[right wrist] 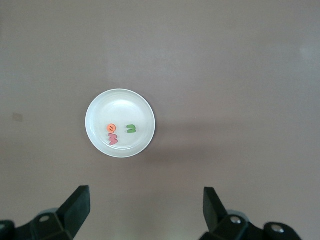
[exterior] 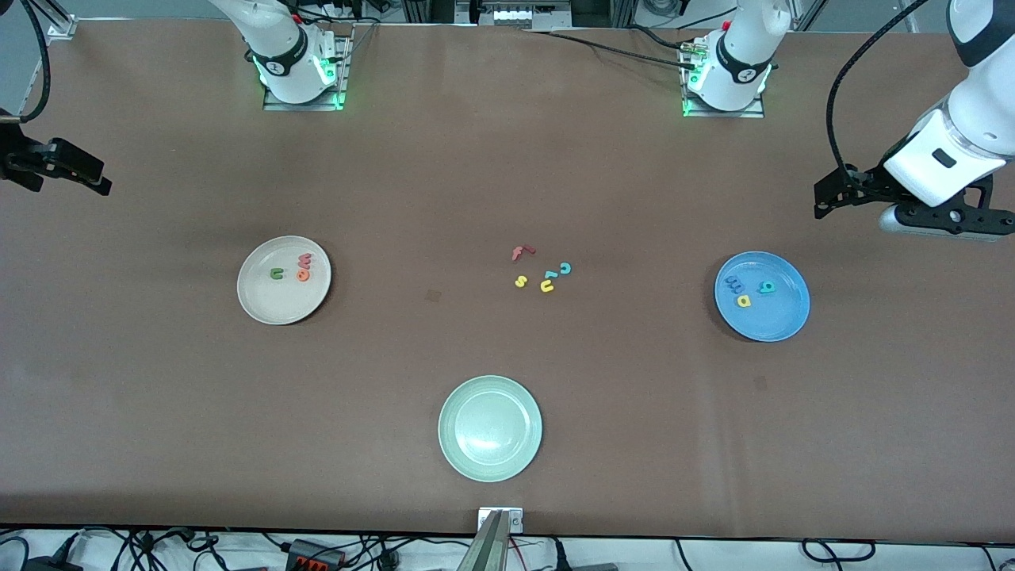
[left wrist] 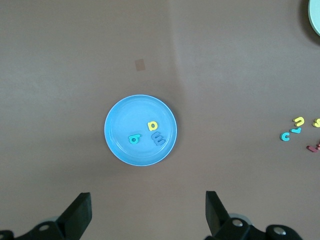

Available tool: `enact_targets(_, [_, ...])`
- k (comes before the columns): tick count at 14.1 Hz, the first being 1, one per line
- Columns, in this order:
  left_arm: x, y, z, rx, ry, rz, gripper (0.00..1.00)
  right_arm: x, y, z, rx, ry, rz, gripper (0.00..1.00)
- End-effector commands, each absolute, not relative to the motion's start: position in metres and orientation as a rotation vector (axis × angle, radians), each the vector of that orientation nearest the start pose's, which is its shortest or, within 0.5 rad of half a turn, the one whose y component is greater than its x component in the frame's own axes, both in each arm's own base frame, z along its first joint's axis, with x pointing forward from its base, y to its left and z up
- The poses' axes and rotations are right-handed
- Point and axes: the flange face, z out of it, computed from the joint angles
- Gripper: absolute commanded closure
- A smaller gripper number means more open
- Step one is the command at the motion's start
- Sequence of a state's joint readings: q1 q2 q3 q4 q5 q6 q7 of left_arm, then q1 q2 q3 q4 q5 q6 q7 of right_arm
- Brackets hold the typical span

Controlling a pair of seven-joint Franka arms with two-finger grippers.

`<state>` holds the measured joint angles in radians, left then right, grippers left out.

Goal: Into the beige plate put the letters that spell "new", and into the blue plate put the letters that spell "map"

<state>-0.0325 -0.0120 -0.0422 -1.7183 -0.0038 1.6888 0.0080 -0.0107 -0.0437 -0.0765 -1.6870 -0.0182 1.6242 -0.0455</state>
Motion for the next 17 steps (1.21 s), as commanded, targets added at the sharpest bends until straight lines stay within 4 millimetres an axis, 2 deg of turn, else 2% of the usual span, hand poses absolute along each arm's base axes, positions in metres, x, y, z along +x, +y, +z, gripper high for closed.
enact_targets(1, [0.550, -0.041, 0.580, -3.152, 0.143, 0.025, 0.00, 0.539, -0.050, 0.599, -3.165, 0.082, 0.017, 0.00])
enact_targets(8, [0.547, -0.043, 0.579, -3.153, 0.147, 0.052, 0.00, 0.539, -0.048, 0.600, -3.163, 0.075, 0.019, 0.00])
enact_targets(12, [0.547, -0.043, 0.581, -3.153, 0.147, 0.052, 0.00, 0.546, -0.048, 0.585, -3.162, 0.077, 0.055, 0.00])
enact_targets(17, [0.547, -0.043, 0.581, -3.153, 0.147, 0.052, 0.00, 0.548, -0.047, 0.581, -3.163, 0.067, 0.068, 0.00])
